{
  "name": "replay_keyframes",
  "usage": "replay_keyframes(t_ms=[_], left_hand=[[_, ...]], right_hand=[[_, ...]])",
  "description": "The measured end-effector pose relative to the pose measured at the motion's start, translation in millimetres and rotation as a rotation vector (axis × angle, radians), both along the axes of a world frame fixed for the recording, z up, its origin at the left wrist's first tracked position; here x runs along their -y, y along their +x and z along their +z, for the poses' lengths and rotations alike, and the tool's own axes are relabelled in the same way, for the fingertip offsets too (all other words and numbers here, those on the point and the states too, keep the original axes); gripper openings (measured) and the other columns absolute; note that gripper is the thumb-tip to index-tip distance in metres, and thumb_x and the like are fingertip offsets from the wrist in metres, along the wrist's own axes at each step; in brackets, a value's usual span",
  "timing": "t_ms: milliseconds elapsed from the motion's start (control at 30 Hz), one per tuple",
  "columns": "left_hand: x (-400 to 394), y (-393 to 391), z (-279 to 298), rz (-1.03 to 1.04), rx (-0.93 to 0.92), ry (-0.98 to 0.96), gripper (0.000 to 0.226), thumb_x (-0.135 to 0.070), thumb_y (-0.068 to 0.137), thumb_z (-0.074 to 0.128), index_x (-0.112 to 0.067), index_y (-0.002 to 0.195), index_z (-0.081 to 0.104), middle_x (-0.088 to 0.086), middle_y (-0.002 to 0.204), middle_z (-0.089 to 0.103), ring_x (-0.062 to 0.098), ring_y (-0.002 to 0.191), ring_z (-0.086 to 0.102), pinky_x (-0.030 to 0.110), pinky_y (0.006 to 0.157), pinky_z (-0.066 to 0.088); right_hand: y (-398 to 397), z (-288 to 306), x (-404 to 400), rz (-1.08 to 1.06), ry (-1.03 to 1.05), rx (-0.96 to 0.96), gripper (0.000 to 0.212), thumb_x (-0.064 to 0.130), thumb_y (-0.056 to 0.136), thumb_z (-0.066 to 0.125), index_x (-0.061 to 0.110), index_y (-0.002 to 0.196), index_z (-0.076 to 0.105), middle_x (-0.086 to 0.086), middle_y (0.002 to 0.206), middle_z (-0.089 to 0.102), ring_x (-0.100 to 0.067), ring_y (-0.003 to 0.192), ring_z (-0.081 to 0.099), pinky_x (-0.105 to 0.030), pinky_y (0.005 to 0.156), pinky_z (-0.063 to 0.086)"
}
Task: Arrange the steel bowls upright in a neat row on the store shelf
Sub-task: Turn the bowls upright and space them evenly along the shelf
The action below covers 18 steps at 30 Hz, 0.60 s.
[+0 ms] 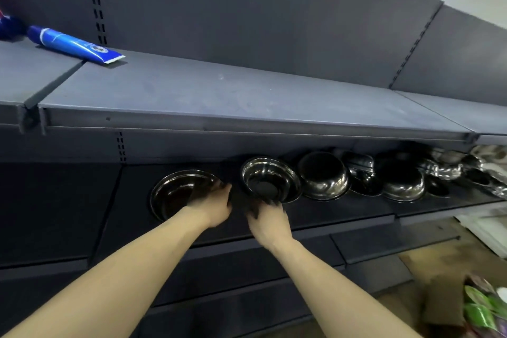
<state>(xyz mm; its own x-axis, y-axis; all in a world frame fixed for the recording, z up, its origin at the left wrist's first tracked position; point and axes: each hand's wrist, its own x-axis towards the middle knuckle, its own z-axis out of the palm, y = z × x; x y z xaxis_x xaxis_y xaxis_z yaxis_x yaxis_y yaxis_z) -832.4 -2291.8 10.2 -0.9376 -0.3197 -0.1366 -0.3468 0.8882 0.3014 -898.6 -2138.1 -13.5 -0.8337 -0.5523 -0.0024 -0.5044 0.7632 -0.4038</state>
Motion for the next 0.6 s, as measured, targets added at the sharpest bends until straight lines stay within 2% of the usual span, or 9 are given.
replay_keyframes(t_ms=[67,167,333,500,600], left_hand=[[-11,-10,1,-0.010,0.001,0.019,0.061,-0.032,0.101,0.039,-0.021,0.156,0.016,0.011,0.163,0.014,0.029,0.150,0.013,0.044,0.121,0.016],[-29,-24,6,-0.038,-0.024,0.064,0.059,-0.032,0.102,0.038,-0.025,0.156,0.016,0.011,0.162,0.016,0.030,0.149,0.014,0.042,0.119,0.015],[-56,-54,6,-0.070,-0.037,0.021,0.056,-0.037,0.099,0.037,-0.023,0.153,0.025,0.006,0.159,0.024,0.030,0.144,0.026,0.040,0.116,0.027],[-99,-95,18,-0.090,-0.054,0.103,0.056,-0.030,0.103,0.037,-0.022,0.155,0.019,0.008,0.162,0.017,0.028,0.147,0.020,0.037,0.117,0.020],[-124,-128,16,-0.083,-0.063,0.147,0.056,-0.028,0.103,0.039,-0.021,0.155,0.020,0.009,0.161,0.020,0.027,0.147,0.021,0.039,0.119,0.019]], right_hand=[[-12,0,-11,-0.019,0.100,-0.044,0.041,0.042,0.100,0.045,0.023,0.133,0.060,-0.006,0.146,0.054,-0.036,0.141,0.039,-0.049,0.117,0.033],[-31,1,-30,-0.067,0.152,-0.066,0.050,0.048,0.100,0.044,0.023,0.143,0.054,-0.008,0.158,0.041,-0.037,0.148,0.029,-0.051,0.123,0.022],[-69,3,-61,-0.149,0.055,-0.005,0.062,0.043,0.099,0.047,0.023,0.157,0.037,-0.007,0.166,0.030,-0.035,0.152,0.024,-0.050,0.123,0.023],[-115,1,-97,-0.194,-0.040,0.065,0.062,0.041,0.100,0.050,0.023,0.157,0.034,-0.006,0.163,0.034,-0.035,0.149,0.029,-0.049,0.121,0.029],[-147,-1,-121,-0.172,-0.044,0.062,0.064,0.033,0.098,0.053,0.019,0.157,0.033,-0.009,0.163,0.033,-0.038,0.147,0.031,-0.049,0.118,0.033]])
